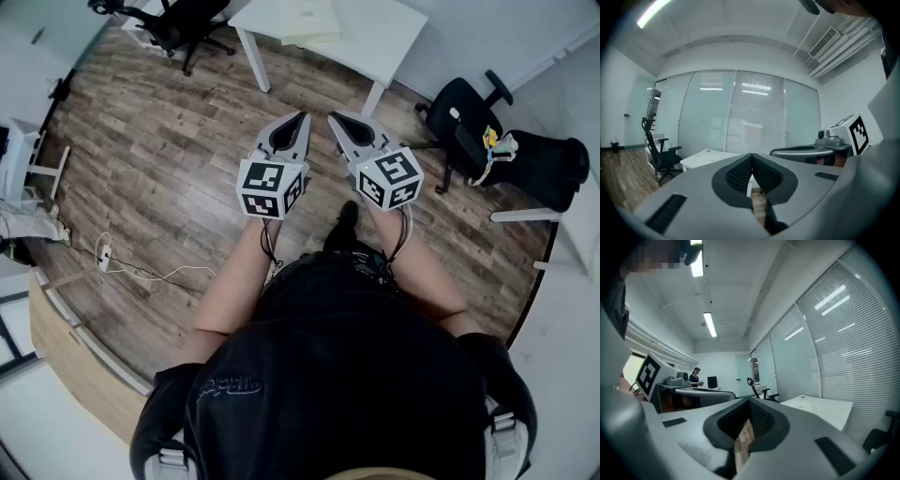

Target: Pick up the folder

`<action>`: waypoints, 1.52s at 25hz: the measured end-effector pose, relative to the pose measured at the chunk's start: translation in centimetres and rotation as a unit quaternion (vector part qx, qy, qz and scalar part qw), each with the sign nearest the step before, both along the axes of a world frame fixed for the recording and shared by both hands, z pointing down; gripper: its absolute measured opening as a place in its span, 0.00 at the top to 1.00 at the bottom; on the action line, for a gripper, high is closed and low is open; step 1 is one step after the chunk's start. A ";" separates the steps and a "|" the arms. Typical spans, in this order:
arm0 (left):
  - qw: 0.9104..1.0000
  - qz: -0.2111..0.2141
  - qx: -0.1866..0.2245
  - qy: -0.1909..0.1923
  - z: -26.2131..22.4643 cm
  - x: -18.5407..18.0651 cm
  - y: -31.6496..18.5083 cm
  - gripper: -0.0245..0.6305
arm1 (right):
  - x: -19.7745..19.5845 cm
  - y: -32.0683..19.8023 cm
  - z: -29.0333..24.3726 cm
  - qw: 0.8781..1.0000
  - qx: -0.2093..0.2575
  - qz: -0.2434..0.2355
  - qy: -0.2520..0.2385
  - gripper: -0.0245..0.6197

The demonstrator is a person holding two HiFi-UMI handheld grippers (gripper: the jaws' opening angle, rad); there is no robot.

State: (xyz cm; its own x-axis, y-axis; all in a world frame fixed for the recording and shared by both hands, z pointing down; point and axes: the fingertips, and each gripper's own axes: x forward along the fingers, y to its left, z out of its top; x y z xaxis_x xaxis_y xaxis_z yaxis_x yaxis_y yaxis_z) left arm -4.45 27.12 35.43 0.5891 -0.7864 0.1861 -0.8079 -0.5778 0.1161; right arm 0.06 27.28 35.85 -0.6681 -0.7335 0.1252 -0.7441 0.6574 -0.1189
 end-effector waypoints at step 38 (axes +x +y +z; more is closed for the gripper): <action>0.998 -0.042 -0.044 -0.005 3.1 11.4 -21.2 0.94 | 12.0 -20.9 2.9 0.997 -0.057 -0.060 -0.003 0.93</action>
State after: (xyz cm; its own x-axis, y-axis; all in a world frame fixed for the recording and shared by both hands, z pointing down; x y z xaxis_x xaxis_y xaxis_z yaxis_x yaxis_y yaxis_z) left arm 6.96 5.90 38.52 0.5191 -0.8138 0.2614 -0.8547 -0.4952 0.1556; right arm 12.06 6.35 38.74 -0.7511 -0.6294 0.1991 -0.6600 0.7237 -0.2019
